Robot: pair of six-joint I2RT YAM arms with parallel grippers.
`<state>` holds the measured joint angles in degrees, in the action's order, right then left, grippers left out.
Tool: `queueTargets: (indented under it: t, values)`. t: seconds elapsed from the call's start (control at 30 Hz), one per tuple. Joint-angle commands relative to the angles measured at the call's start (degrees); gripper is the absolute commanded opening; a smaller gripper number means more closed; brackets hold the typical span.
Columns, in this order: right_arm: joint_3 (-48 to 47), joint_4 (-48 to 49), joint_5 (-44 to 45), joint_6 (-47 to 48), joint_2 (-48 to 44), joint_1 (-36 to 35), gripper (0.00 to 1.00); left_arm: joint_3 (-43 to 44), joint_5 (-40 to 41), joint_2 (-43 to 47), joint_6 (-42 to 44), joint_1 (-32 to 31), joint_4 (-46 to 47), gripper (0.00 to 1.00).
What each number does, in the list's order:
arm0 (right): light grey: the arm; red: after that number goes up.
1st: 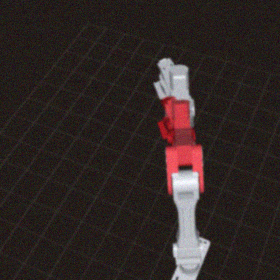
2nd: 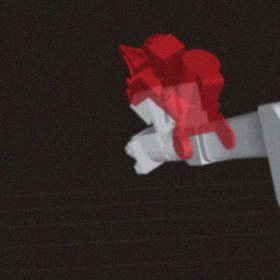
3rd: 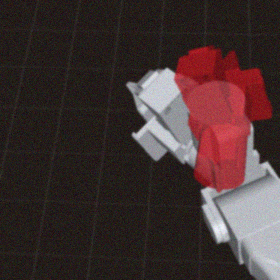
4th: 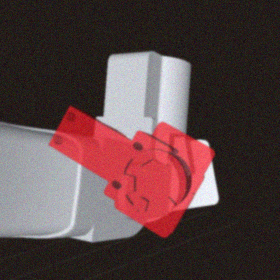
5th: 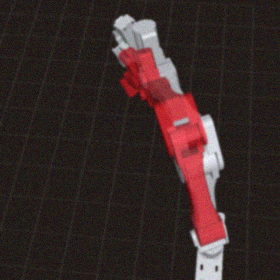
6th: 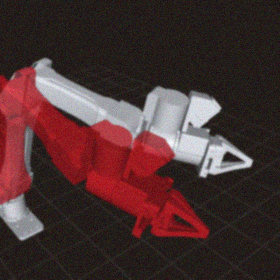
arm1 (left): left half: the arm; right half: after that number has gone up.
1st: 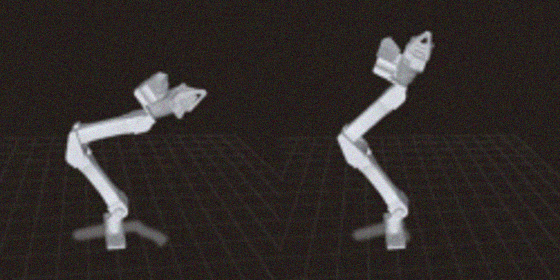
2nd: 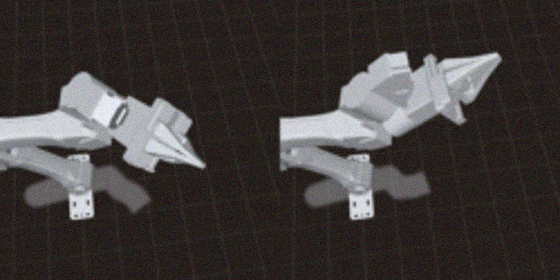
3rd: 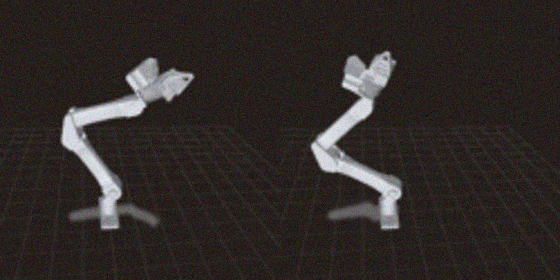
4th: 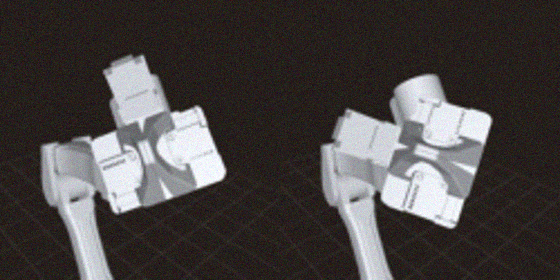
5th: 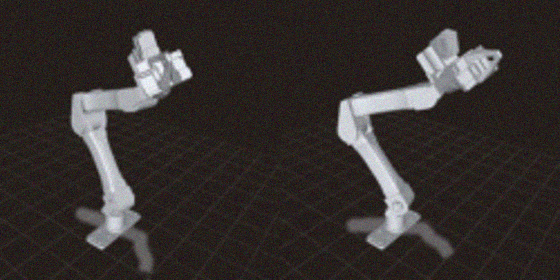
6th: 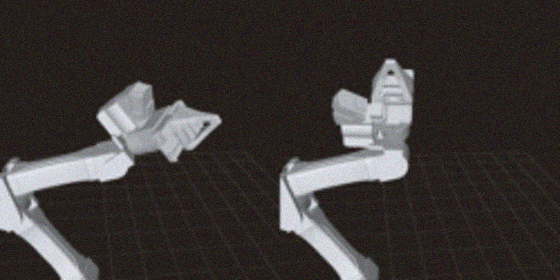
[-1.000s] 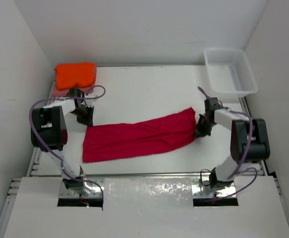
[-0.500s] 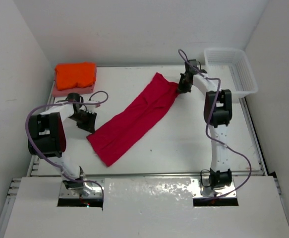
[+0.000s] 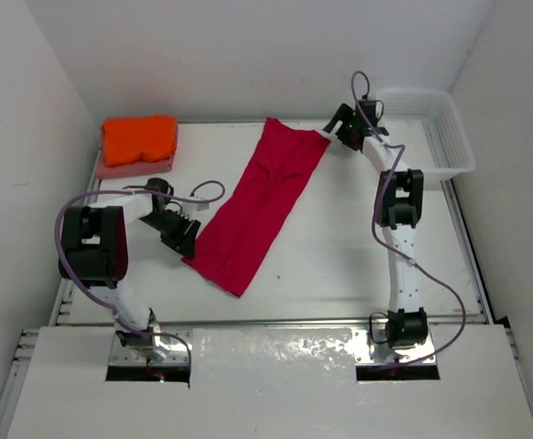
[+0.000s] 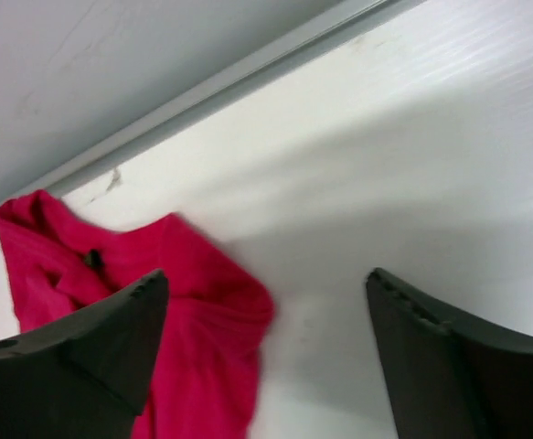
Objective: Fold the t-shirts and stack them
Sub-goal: Rotate the tshirt 90 degrees
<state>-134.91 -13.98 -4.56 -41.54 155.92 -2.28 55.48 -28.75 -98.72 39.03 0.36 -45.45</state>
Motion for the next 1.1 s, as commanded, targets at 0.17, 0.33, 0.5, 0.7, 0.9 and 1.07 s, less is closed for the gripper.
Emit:
queueTargets:
  t: [0.17, 0.33, 0.5, 0.7, 0.9, 1.07]
  values:
    - [17.81, -2.54, 2.79, 6.03, -23.34, 2.02, 0.99, 0.59, -6.4, 3.96, 3.78, 1.74, -3.94, 0.45]
    - [48.23, -9.31, 3.77, 6.82, -49.92, -2.96, 0.99, 2.7, -11.76, 6.6, -0.34, 6.13, -0.19, 0.5]
    - [79.64, -8.36, 2.28, -6.11, -67.66, -21.68, 0.99, 4.54, -10.19, 7.57, -10.98, 12.64, 6.69, 0.5]
    - [85.64, -0.34, 3.86, -16.84, -68.66, -40.25, 0.99, 4.11, -5.78, 6.61, -15.38, 13.0, 10.99, 0.5]
    - [82.07, 5.78, -0.01, -25.67, -58.98, -48.05, 0.92, 5.42, -3.43, 5.21, -18.45, 12.91, 14.93, 0.5]
    - [89.11, 22.91, -3.61, -40.97, -55.46, -54.75, 0.83, 5.96, -2.09, 5.2, -21.1, 12.91, 15.48, 0.49]
